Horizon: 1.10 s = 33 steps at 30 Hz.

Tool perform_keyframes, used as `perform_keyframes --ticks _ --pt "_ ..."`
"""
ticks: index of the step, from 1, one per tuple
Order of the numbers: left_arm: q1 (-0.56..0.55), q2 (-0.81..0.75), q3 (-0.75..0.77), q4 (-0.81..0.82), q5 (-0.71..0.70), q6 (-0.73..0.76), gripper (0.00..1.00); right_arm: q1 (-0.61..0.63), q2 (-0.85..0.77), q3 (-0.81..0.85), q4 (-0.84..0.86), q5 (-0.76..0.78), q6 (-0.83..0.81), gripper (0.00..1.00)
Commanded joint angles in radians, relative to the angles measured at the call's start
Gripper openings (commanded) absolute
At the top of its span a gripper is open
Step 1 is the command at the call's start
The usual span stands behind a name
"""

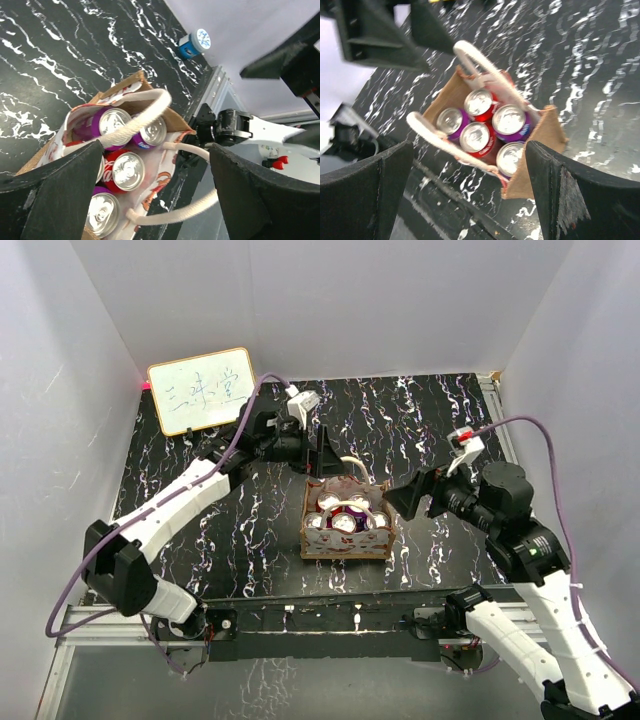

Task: Take the beverage out of the canvas bag

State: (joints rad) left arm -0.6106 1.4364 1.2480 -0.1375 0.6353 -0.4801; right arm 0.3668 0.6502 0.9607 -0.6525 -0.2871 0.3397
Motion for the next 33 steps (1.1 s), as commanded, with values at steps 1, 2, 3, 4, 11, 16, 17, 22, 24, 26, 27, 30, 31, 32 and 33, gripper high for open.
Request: perform_keyframes --ticks 1,2,3,4,11,16,17,22,24,26,27,30,31,32,33 --pt "-0.003 0.044 0.057 -0.068 -0.048 0.03 0.84 0.007 0.035 -0.049 0.137 -0.279 -0.016 0.98" --pt "-0.003 0.056 0.07 -0.072 -0.053 0.031 0.81 0.007 0.046 -0.061 0.154 -0.319 -0.012 0.98" --pt "-0.004 0.068 0.082 -0.076 -0.057 0.031 0.78 0.007 0.058 -0.076 0.173 -0.349 -0.005 0.98" --pt "-0.005 0.08 0.094 -0.077 -0.055 0.029 0.75 0.006 0.069 -0.09 0.194 -0.386 0.006 0.98" --pt "-0.015 0.14 0.105 -0.013 0.027 -0.032 0.51 0.007 0.158 -0.179 0.402 -0.553 0.126 0.89" --pt "-0.015 0.161 0.135 -0.032 0.062 -0.039 0.29 0.048 0.222 -0.219 0.504 -0.566 0.192 0.78" --pt "-0.015 0.164 0.154 -0.055 0.055 -0.026 0.25 0.068 0.234 -0.22 0.514 -0.554 0.196 0.76" --pt "-0.015 0.165 0.251 -0.178 -0.023 0.058 0.07 0.192 0.304 -0.193 0.545 -0.456 0.205 0.71" --pt "-0.013 0.161 0.284 -0.223 -0.063 0.095 0.01 0.239 0.337 -0.178 0.547 -0.407 0.207 0.66" --pt "-0.007 0.151 0.306 -0.261 -0.101 0.129 0.0 0.273 0.378 -0.159 0.547 -0.37 0.214 0.59" --pt "0.001 0.146 0.314 -0.278 -0.112 0.149 0.0 0.29 0.399 -0.149 0.549 -0.355 0.217 0.55" --pt "0.036 0.124 0.336 -0.331 -0.148 0.202 0.0 0.337 0.449 -0.115 0.558 -0.32 0.22 0.48" --pt "0.052 0.114 0.335 -0.337 -0.162 0.214 0.0 0.357 0.459 -0.104 0.565 -0.294 0.221 0.48" --pt "0.073 0.102 0.33 -0.336 -0.168 0.219 0.0 0.369 0.465 -0.1 0.576 -0.279 0.228 0.48" --pt "0.095 0.088 0.322 -0.333 -0.162 0.221 0.0 0.376 0.47 -0.097 0.59 -0.268 0.235 0.48"
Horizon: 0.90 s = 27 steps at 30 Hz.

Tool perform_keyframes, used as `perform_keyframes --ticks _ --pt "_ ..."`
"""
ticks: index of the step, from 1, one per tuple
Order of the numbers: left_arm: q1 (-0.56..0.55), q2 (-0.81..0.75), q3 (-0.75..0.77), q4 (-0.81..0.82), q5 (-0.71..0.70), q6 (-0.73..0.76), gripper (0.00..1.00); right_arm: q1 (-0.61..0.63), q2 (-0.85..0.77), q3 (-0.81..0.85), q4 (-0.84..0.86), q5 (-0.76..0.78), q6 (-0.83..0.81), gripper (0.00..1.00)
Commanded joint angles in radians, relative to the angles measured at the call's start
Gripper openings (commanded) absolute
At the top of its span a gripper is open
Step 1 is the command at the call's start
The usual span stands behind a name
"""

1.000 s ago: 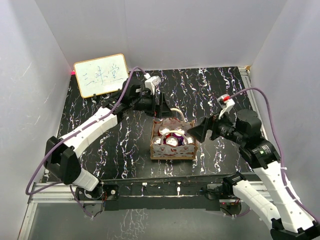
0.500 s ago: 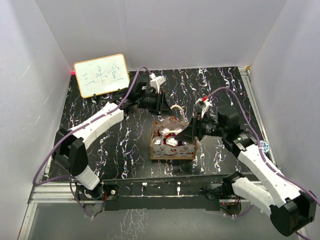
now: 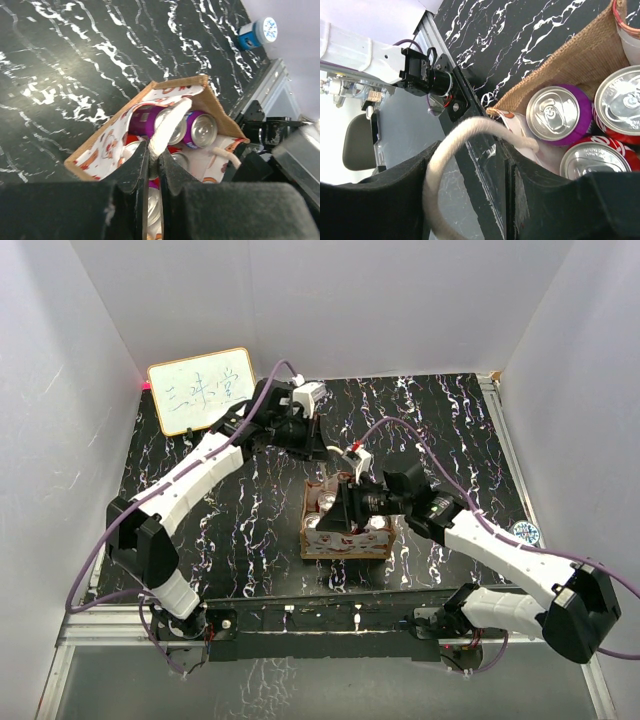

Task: Take the beverage out of the canvas bag

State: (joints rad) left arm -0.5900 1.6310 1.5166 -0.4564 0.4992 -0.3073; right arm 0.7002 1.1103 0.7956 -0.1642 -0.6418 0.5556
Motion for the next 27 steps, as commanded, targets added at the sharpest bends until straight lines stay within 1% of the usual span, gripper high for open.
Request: perform_keyframes --ticks 1,4,8,11,13,16,18,22,24,27 --pt "0.098 -0.115 0.048 -0.01 -0.018 0.052 0.0 0.047 0.012 0.067 0.115 0.094 0.026 0.48" --pt "0.134 -0.129 0.041 -0.014 -0.022 0.073 0.0 0.053 0.03 0.062 0.143 0.097 0.043 0.48" --pt "0.137 -0.163 -0.003 0.02 -0.051 0.083 0.0 0.068 0.055 0.065 0.144 0.093 0.054 0.48" --pt "0.139 -0.187 -0.036 0.051 -0.063 0.085 0.0 0.074 0.043 0.061 0.137 0.104 0.064 0.51" --pt "0.14 -0.195 -0.051 0.069 -0.047 0.08 0.0 0.075 0.028 0.055 0.123 0.114 0.068 0.54" --pt "0.139 -0.208 -0.096 0.122 0.017 0.064 0.0 0.075 -0.012 0.041 0.07 0.132 0.067 0.57" --pt "0.139 -0.212 -0.121 0.149 0.048 0.057 0.0 0.075 -0.054 0.015 0.036 0.146 0.069 0.59" --pt "0.139 -0.207 -0.135 0.166 0.057 0.074 0.0 0.075 -0.156 -0.077 0.008 0.177 0.1 0.64" --pt "0.139 -0.21 -0.156 0.196 0.064 0.073 0.0 0.075 -0.191 -0.135 0.031 0.184 0.134 0.65" --pt "0.139 -0.218 -0.214 0.281 0.115 0.055 0.0 0.075 -0.226 -0.234 0.103 0.188 0.215 0.67"
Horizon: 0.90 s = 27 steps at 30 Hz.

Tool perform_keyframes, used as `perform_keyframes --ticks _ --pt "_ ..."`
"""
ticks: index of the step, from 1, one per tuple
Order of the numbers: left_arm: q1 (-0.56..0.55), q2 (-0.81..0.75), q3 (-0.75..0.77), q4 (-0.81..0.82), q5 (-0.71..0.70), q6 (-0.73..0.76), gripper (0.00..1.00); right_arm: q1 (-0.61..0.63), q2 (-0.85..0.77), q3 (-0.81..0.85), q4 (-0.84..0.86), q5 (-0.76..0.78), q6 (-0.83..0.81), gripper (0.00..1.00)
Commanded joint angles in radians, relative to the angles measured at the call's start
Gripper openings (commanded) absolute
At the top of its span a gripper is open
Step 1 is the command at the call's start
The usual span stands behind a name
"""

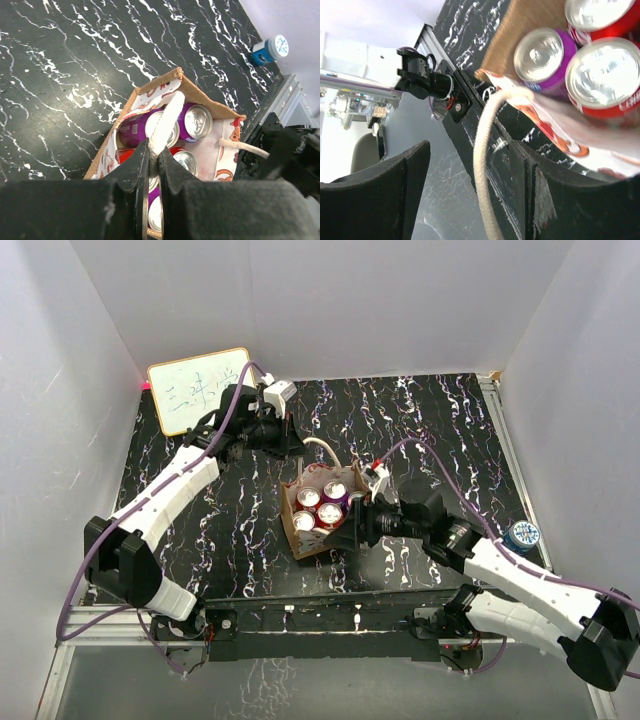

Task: Take the beverage out of the canvas bag

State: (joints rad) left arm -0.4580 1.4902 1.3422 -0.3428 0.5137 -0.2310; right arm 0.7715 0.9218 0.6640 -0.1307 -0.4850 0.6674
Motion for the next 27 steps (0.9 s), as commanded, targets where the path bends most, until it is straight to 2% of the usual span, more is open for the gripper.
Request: perform_keyframes --ticks 1,7,12,16,20,27 --pt "0.007 -0.079 -0.061 0.199 0.121 -0.03 0.0 0.004 -0.045 -0.134 0.093 0.04 0.132 0.68" --pt "0.007 -0.084 -0.128 0.255 0.157 -0.023 0.0 0.003 -0.058 -0.289 0.151 0.086 0.216 0.68" --pt "0.007 -0.117 -0.217 0.319 0.14 -0.016 0.0 0.004 -0.021 -0.297 0.115 0.134 0.184 0.68" --pt "0.005 -0.117 -0.236 0.314 0.13 -0.002 0.0 0.003 0.04 -0.248 0.035 0.208 0.121 0.68" --pt "0.003 -0.173 -0.272 0.331 0.098 0.011 0.0 0.003 0.085 -0.138 -0.117 0.278 0.048 0.68" --pt "-0.023 -0.189 -0.285 0.339 0.083 0.018 0.0 0.004 0.009 0.051 -0.396 0.356 -0.049 0.74"
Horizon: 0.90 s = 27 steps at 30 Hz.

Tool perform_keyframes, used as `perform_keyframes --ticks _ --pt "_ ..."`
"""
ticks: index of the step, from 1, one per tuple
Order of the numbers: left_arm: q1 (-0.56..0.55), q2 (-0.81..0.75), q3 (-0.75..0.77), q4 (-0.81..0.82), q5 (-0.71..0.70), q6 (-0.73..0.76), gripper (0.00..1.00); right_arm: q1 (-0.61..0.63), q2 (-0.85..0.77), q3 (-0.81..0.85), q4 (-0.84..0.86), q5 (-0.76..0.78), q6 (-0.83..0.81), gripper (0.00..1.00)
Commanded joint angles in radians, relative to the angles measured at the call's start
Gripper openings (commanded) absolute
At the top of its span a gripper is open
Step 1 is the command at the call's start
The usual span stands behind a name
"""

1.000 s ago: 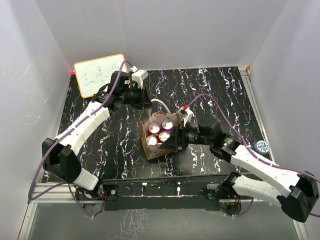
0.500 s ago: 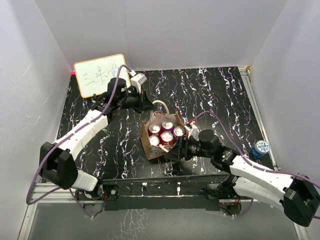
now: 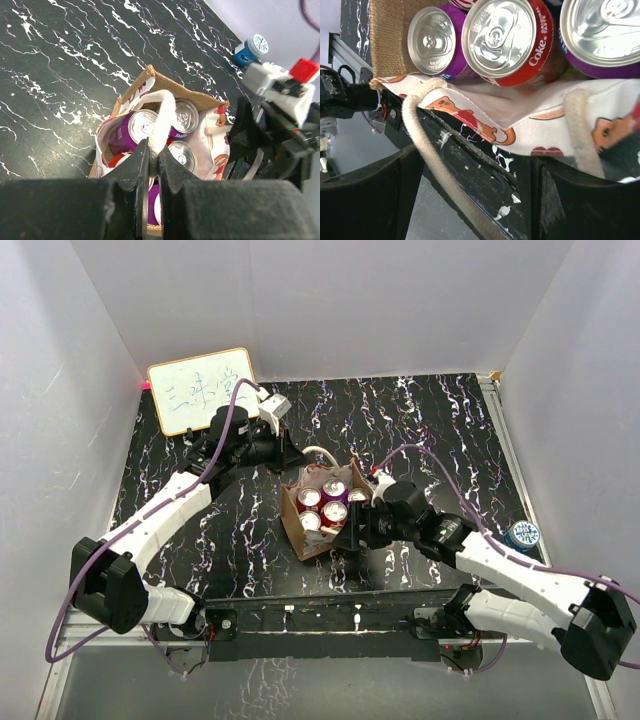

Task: Take the beverage out of the canvas bag

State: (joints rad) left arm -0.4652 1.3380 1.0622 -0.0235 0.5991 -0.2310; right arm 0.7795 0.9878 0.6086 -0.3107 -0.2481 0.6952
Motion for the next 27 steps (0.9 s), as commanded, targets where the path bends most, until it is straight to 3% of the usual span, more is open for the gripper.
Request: perform_keyframes --ticks 1,9,15,20,27 --pt "-0.019 -0.036 -0.003 0.014 -0.006 0.022 0.0 -0.003 -0.072 0.129 -0.262 0.138 -0.083 0.76" --pt "-0.035 -0.025 0.004 -0.005 -0.033 0.036 0.0 -0.005 -0.089 0.354 -0.404 0.242 -0.15 0.8" --pt "-0.038 -0.023 0.001 -0.003 -0.039 0.032 0.0 -0.004 0.077 0.528 -0.439 0.367 -0.263 0.8" --pt "-0.043 -0.019 0.003 -0.007 -0.053 0.032 0.0 -0.004 0.215 0.613 -0.419 0.379 -0.32 0.8" --pt "-0.052 -0.007 0.004 -0.014 -0.063 0.033 0.0 -0.004 0.382 0.687 -0.452 0.446 -0.41 0.66"
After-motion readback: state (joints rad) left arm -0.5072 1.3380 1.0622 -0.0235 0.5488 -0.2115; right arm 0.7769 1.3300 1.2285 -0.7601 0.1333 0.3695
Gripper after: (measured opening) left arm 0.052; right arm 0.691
